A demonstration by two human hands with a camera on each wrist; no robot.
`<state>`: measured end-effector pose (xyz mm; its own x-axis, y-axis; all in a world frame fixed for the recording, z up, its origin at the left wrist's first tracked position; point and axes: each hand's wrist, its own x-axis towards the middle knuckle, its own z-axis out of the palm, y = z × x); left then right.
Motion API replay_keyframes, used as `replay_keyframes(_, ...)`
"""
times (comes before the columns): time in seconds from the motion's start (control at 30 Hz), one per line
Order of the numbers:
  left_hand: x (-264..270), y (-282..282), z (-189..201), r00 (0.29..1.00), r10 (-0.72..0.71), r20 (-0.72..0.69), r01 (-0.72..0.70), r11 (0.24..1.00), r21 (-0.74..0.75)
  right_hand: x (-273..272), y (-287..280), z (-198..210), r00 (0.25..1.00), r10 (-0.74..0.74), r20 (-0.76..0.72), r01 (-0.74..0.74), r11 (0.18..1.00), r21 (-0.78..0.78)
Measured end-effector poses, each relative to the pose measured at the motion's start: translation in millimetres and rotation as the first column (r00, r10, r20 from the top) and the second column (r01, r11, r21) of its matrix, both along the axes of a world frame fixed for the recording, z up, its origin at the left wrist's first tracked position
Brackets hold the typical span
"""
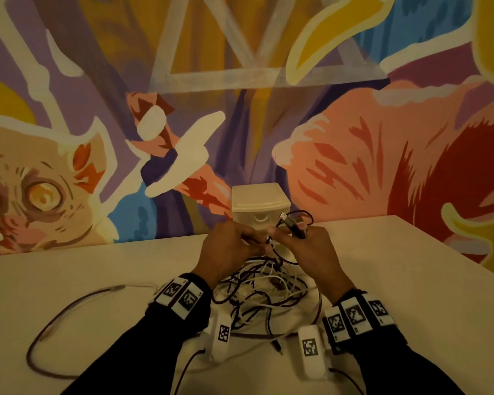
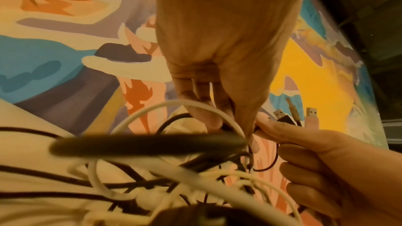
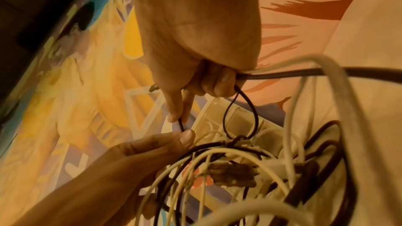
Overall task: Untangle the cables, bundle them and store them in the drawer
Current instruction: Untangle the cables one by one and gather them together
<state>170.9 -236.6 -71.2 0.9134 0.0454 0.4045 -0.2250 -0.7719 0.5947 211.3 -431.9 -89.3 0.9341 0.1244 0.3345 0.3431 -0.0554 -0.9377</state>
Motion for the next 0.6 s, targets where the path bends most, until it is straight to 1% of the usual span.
replay_keyframes(0.07,-1.1,3.0,-2.1,0.997,-0.041,-0.067,0.039,0.999,-0.024,-0.1,-1.2,-0.4,1.0,-0.008,0.017,0.008,1.0,0.004)
replay_keyframes(0.1,-3.1,4.5,-1.9,0.994,-0.057,-0.092,0.056,0.998,-0.012,-1.2,-1.6,0.4,0.999,-0.023,0.041,0.022,0.999,0.023)
replay_keyframes(0.17,-7.8,5.7,0.1,0.99,-0.077,-0.119,0.079,0.997,0.01,-2.1,-2.2,1.1,0.994,-0.086,0.074,0.078,0.993,0.093)
replay_keyframes(0.23,-9.9,6.0,0.4,0.983,-0.102,-0.155,0.102,0.995,-0.004,-2.1,-3.5,2.5,0.987,-0.145,0.064,0.134,0.979,0.157)
replay_keyframes(0.3,-12.3,2.6,0.3,0.97,-0.146,-0.196,0.142,0.989,-0.03,-0.8,-5.0,3.2,0.981,-0.184,0.054,0.173,0.97,0.17)
replay_keyframes(0.37,-12.8,-2.4,-1.5,0.956,-0.199,-0.217,0.188,0.98,-0.073,-0.9,-6.3,3.6,0.986,-0.16,0.042,0.148,0.969,0.198)
replay_keyframes(0.4,-12.6,-4.7,-3.2,0.954,-0.217,-0.209,0.2,0.975,-0.097,-2.3,-6.5,4.7,0.992,-0.119,0.04,0.108,0.973,0.205)
replay_keyframes(0.47,-10.3,-6.9,-6.6,0.961,-0.21,-0.178,0.179,0.968,-0.175,-1.9,-7.4,3.2,0.998,-0.043,0.054,0.034,0.987,0.157)
replay_keyframes(0.53,-8.2,-4.7,-7.2,0.975,-0.166,-0.151,0.111,0.942,-0.317,1.8,-10.7,0.6,0.998,-0.049,0.044,0.045,0.996,0.079)
replay_keyframes(0.6,-10.0,0.9,-4.6,0.981,-0.125,-0.145,0.044,0.885,-0.464,12.6,-16.6,-7.0,0.997,-0.067,0.035,0.068,0.997,-0.031)
